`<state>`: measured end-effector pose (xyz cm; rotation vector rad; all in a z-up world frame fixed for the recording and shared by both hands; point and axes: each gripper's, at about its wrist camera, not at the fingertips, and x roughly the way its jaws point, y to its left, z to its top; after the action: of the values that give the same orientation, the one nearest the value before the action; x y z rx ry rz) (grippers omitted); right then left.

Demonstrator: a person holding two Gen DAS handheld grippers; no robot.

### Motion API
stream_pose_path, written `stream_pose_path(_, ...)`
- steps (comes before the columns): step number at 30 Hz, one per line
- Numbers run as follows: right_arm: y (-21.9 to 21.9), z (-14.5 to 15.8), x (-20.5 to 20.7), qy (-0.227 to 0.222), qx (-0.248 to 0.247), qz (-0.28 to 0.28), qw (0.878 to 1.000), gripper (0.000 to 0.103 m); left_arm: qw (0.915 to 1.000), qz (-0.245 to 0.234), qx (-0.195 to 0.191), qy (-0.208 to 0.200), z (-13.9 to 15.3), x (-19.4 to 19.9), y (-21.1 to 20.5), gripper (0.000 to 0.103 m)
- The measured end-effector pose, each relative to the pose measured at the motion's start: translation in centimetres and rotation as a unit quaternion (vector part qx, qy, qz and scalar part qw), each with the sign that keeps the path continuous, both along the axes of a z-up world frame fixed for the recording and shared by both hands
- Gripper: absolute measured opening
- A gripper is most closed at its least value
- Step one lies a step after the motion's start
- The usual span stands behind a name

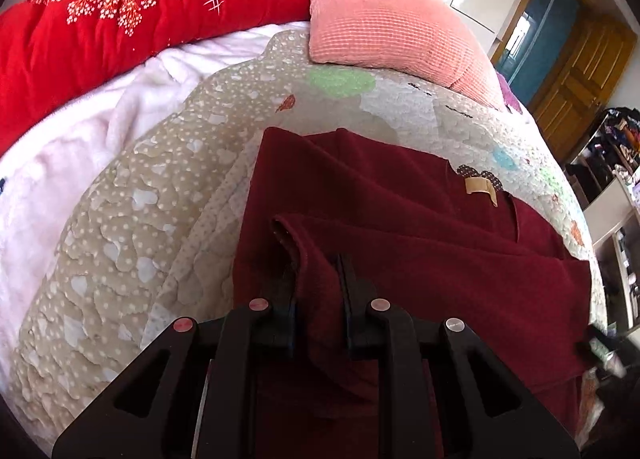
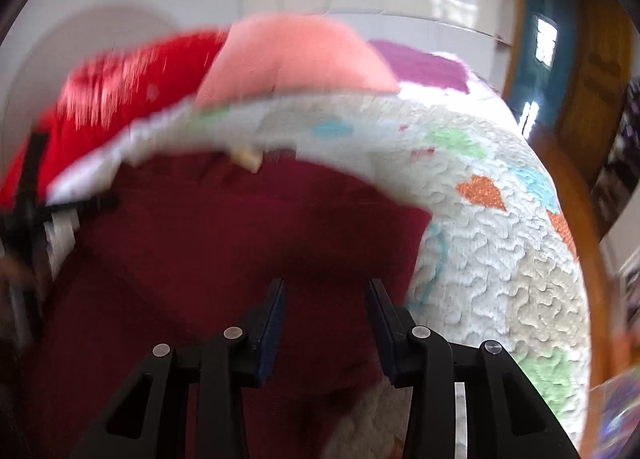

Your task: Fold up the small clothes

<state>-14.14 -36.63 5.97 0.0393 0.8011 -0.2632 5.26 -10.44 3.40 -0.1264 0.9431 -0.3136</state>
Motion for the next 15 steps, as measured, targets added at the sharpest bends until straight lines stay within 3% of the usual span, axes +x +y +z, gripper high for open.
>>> stream_pose_path(2, -0.2, -2.3, 0.2, 0.046, -0.020, -0.003, 0.999, 0.040, 1.0000, 0.002, 0.002, 0.001, 0.4, -0.4, 0.4, 0.019)
stream_pose_path(7, -1.6, 0.4, -1.4, -0.019, 0.046, -0.008, 0.999, 0.042, 0.9988, 0.026, 0.008, -0.040, 3.0, -1.9, 2.0, 0.033)
stream_pose_path(10, -1.7, 1.5, -0.1, -0.037, 0.042, -0.022, 0.998, 0.042, 0.9982, 0.031, -0.012, -0.051, 3.9, -1.9, 2.2, 0.051)
stream_pose_path(15, -2.5, -0.2, 4.2, -0.020, 0.055, -0.054, 0.997, 0.042, 0.9994, 0.015, 0.018, -0.024, 1.5, -0.9, 0.0, 0.052)
